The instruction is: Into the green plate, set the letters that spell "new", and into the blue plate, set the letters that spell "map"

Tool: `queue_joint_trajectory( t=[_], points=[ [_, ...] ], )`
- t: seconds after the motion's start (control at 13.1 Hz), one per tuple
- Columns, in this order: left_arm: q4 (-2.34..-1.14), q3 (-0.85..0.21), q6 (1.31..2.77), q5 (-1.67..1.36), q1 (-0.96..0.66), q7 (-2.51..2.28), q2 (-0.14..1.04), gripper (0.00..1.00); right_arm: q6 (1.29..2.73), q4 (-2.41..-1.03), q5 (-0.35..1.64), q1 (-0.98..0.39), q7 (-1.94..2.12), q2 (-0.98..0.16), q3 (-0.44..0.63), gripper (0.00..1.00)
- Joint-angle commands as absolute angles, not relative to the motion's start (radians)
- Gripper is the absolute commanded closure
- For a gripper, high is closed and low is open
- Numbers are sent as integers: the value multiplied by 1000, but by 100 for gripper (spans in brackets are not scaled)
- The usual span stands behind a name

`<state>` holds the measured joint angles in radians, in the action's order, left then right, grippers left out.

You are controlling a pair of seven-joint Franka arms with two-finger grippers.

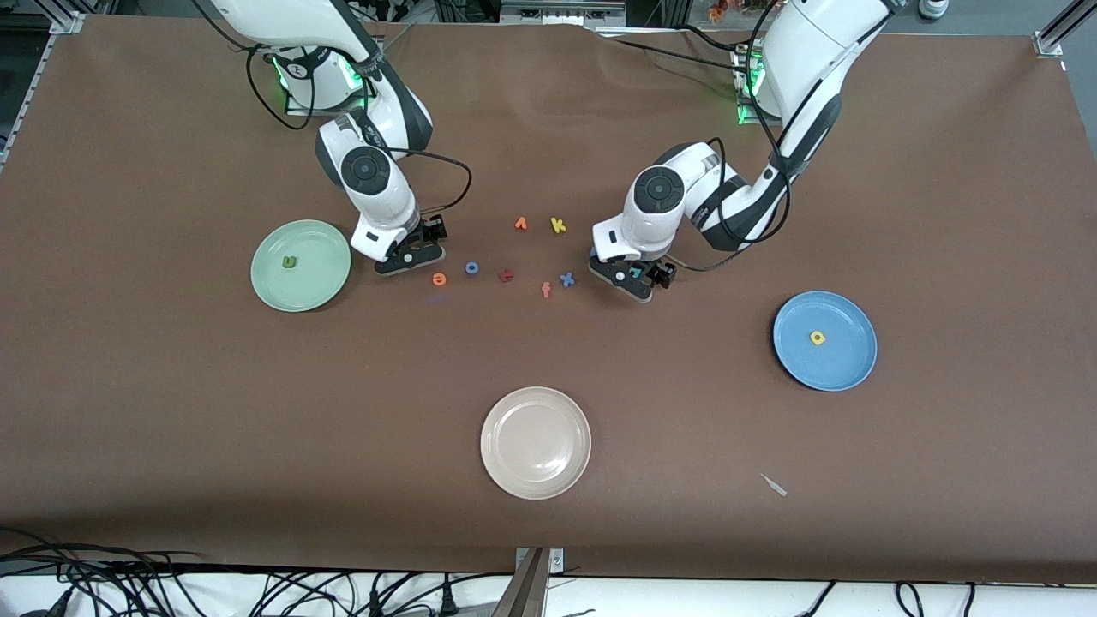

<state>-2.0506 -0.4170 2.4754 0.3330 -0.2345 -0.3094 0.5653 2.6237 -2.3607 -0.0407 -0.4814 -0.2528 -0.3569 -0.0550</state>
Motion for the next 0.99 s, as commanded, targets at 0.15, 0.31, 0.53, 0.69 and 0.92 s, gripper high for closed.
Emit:
queue_joint_trajectory(
  t=[0.15, 0.31, 0.53, 0.69, 0.92],
  points=[
    [-2043, -413, 2480, 373, -241, -336, 581, 27, 2643, -2364, -60, -469, -235, -350, -43, 49],
    [-2043, -413, 2476, 373, -241, -336, 581, 42, 2643, -2364, -61, -469, -236, -350, -43, 81],
    [-2043, -413, 2470, 373, -238, -350, 580, 58, 2637, -2362, -61, -469, -236, -336, -41, 96],
    [-2043, -413, 2468, 373, -238, -353, 580, 72, 2591, -2364, -61, -468, -230, -283, -9, 97],
    [-2042, -413, 2467, 373, -227, -350, 578, 89, 2377, -2361, -61, -468, -143, -142, 130, 97]
  ],
)
